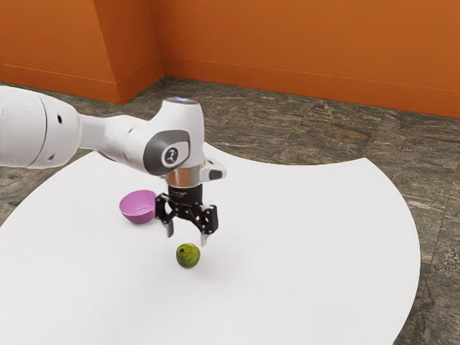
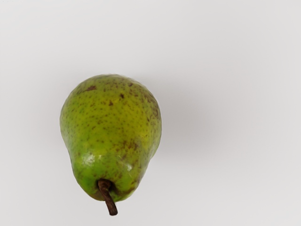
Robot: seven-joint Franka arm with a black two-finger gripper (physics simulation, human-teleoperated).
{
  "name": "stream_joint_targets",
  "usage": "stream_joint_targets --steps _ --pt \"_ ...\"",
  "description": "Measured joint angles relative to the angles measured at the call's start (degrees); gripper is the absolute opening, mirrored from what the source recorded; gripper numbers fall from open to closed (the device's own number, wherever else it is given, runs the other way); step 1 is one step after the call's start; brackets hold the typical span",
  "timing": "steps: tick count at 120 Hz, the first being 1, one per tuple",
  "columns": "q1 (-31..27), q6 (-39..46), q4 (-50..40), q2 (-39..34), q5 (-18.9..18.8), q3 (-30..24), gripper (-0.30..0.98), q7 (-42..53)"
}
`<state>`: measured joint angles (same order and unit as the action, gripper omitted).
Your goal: Place the pear in the bowl.
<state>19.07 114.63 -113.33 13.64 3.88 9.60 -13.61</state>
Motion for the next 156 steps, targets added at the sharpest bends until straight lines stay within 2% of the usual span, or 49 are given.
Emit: stream_joint_targets --steps 19,50,81,129,156 --pt "-0.7 5.0 -1.1 2.0 -1.6 0.1 0.66 -2.6" --pt "-1.9 10.7 -2.3 5.1 -2.1 0.3 0.66 -5.2" --pt "-2.1 13.6 -2.7 7.0 -1.6 0.2 0.53 -6.9" --pt "-2.1 15.0 -3.2 7.8 0.3 0.2 0.4 -8.5" --pt "-2.2 13.8 -3.2 5.6 0.3 0.2 0.36 -9.1"
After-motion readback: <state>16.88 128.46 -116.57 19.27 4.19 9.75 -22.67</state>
